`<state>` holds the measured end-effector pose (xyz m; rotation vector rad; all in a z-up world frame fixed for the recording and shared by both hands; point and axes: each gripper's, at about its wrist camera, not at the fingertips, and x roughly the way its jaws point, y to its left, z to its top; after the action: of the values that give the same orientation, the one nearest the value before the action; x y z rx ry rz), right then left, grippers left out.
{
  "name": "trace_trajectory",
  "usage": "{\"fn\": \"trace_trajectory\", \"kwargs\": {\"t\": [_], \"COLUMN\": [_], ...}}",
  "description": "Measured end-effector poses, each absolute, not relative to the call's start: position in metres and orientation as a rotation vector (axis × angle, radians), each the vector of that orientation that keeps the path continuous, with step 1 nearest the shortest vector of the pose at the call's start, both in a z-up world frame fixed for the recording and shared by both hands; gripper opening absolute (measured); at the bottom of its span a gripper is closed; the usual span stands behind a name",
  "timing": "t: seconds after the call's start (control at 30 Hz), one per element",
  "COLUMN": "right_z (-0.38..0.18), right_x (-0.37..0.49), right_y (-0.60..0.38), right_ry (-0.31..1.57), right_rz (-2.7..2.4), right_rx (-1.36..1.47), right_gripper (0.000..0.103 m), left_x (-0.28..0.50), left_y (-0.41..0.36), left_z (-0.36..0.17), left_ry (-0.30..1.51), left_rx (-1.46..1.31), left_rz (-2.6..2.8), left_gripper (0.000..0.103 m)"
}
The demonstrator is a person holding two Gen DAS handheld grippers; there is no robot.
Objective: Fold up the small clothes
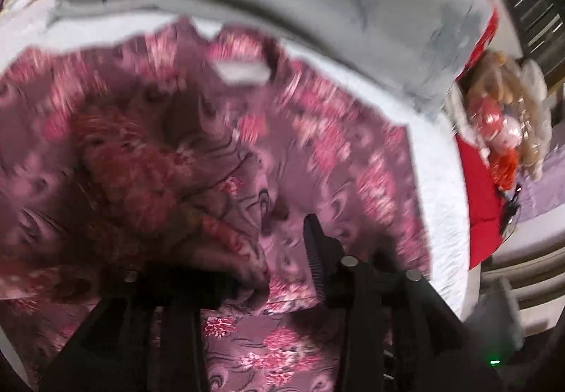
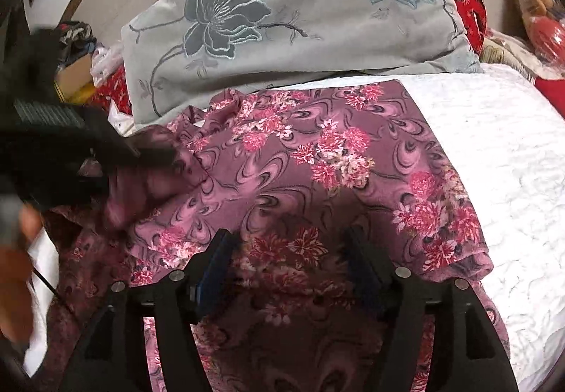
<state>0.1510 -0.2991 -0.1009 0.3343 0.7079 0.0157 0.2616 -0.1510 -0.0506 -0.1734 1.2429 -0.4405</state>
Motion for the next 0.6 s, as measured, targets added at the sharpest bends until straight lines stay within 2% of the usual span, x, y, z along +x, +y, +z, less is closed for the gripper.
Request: {"fn": "trace_trajectory", "kwargs": {"t": [0.17, 0.23, 0.33, 0.47, 0.6], "right_z": [-0.101, -0.100, -0.092, -0.060, -0.025], "right_x": [0.151, 0.152, 0.158, 0.162, 0.179], "right_y": [-0.299, -0.297, -0.289, -0.272, -0.216], "right_ry": [0.709, 0.719, 0.768, 0.696, 0.654], "right_rz": [0.014, 0.006, -0.033, 0.004, 0.136], "right_rx": [0.332, 0.317, 0.269, 0.318, 0.202], "right_gripper": [0.069, 0.069, 0.069, 0.070, 0.073], "left_x": [0.246, 0.232, 0.205, 0.201, 0.212], "left_y": [-0.100, -0.069, -0.009, 0.048, 0.043], "left_z": [-0.015, 0.003, 0.020, 0.005, -0.025], "left_ry": [1.186, 1.121, 1.020, 1.013, 1.082], "left_rx": [-0.376, -0.454, -0.543, -0.693, -0.803], "left_rz": [-0.533, -0.527, -0.450, -0.365, -0.372], "left_gripper": [0.037, 0.058, 0.068, 0.069, 0.069]}}
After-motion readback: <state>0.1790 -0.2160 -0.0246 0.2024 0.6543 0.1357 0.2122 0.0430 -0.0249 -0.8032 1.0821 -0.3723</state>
